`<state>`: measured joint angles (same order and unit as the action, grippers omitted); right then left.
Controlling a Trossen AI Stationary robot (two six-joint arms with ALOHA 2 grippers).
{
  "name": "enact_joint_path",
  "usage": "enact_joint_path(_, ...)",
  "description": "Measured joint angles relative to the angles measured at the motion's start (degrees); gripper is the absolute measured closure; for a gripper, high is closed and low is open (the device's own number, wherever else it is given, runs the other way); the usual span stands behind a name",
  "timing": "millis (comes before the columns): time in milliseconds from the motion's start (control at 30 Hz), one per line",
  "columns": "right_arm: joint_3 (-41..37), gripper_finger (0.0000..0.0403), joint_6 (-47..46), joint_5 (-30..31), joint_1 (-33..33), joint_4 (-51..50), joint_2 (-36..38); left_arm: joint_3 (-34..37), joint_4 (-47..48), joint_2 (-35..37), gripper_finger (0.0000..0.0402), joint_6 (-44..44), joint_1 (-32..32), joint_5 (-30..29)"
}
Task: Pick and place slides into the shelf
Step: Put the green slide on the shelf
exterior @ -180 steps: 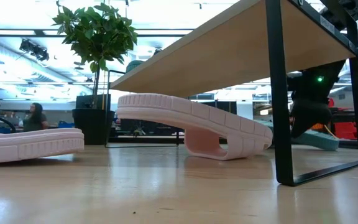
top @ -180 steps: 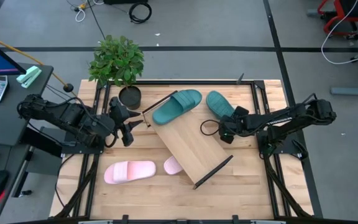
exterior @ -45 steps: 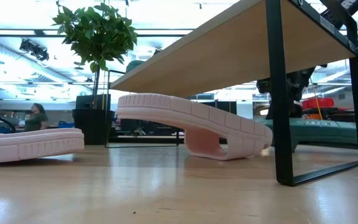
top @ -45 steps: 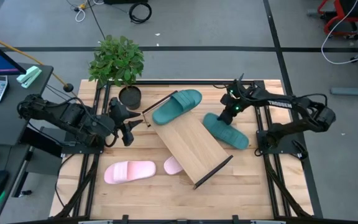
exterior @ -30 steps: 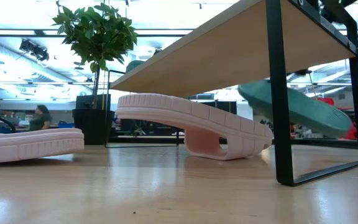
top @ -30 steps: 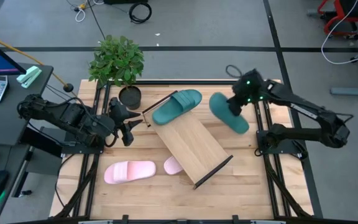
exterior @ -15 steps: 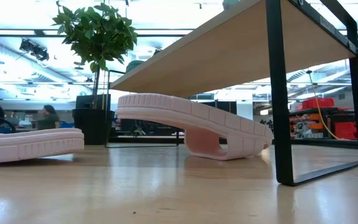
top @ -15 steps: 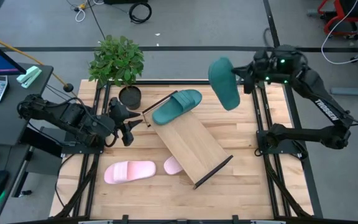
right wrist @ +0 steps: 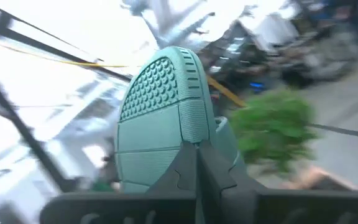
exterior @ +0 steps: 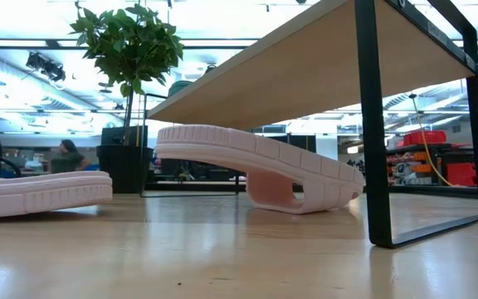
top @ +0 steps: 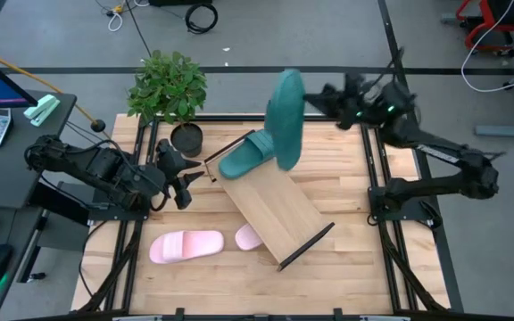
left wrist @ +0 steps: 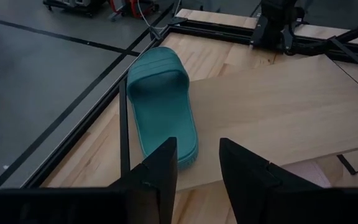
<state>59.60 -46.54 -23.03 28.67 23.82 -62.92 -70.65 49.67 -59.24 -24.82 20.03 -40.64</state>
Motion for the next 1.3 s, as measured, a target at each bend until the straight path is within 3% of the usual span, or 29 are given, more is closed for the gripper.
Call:
enact_joint_path(200,-6.9,0.0401,-1.2,1.6,-7.2,21.4,-7.2,0.0,0.0,0.0,0.0276,0.0,0.0,0.0)
enact_joint_path(400,-8.1,0.0400,0.3,3.7,-10.8,27.4,-14.4,0.0,0.0,0.0,0.0271,0.0,0.0,0.0)
enact_joint_path(700,-6.3,0.0401,1.2,3.5,-12.8,27.8,-20.1,0.0,0.0,0.0,0.0275,0.0,0.1,0.0)
enact_joint_path(1300,-6.2,0.0402,4.4,-0.9,-12.7,16.3,-15.3,0.0,0.4,0.0,0.0273,0.0,0.1,0.9)
